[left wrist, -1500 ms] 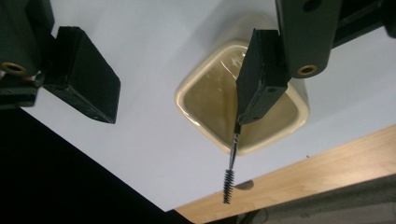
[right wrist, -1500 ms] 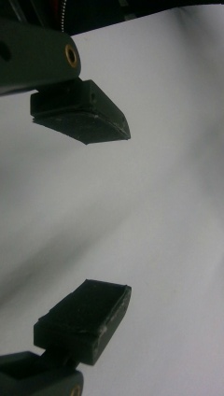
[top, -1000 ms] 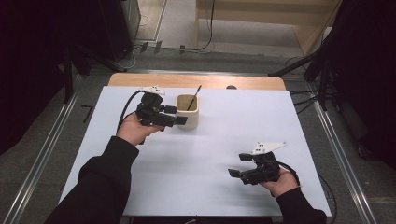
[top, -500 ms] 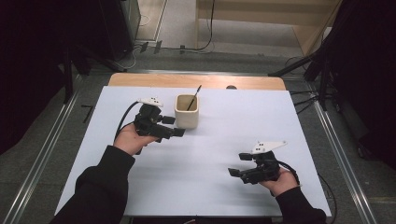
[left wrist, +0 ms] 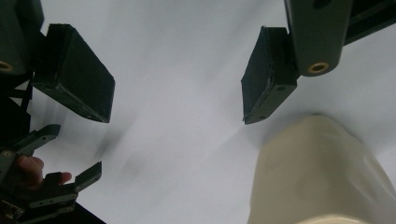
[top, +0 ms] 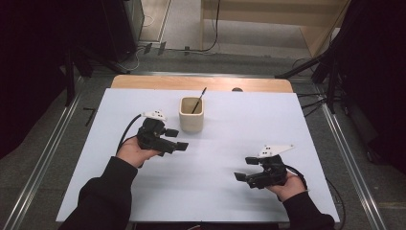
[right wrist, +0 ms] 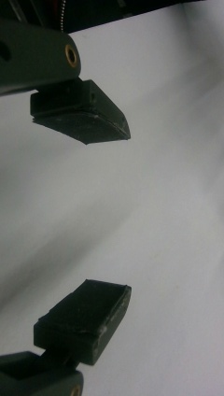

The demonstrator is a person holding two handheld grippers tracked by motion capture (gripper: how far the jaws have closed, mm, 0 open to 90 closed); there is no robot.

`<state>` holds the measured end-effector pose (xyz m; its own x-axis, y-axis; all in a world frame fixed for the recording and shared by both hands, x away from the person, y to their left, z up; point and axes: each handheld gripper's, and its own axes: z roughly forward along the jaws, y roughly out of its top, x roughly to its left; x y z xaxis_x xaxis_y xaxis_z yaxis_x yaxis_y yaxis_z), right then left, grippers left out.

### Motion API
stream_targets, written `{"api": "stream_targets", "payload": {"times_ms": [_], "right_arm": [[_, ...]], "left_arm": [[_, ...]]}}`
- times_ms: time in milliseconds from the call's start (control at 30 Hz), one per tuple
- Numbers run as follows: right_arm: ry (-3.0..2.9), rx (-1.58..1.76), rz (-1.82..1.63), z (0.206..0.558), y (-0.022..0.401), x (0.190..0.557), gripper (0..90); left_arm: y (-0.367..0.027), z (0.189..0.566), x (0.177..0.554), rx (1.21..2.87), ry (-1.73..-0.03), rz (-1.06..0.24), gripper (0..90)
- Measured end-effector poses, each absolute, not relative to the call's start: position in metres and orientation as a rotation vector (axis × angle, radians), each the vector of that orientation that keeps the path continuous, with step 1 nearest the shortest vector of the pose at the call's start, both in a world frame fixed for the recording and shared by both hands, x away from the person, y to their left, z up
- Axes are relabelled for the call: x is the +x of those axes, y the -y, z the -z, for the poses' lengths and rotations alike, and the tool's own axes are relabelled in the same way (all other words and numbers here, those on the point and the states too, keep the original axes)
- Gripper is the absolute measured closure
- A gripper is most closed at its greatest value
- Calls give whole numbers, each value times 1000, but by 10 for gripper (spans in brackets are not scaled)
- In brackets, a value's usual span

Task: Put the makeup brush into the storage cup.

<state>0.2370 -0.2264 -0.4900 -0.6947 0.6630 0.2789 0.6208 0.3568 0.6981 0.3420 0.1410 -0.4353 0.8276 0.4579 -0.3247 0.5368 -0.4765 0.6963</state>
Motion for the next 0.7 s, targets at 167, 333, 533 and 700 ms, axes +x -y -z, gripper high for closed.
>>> {"api": "stream_targets", "payload": {"times_ms": [167,333,533,700], "right_arm": [[-2545,1203,-1272,490,227,237,226],[-2547,1205,-1271,490,227,237,226],[-2547,1211,-1269,490,227,237,226],[-2547,1211,-1269,490,227,237,226]], "left_arm": [[-144,441,336,2157,-721,109,262],[-148,445,329,2181,-712,117,266],[-153,448,320,2198,-682,109,267],[-158,454,312,2225,-656,73,267]]}}
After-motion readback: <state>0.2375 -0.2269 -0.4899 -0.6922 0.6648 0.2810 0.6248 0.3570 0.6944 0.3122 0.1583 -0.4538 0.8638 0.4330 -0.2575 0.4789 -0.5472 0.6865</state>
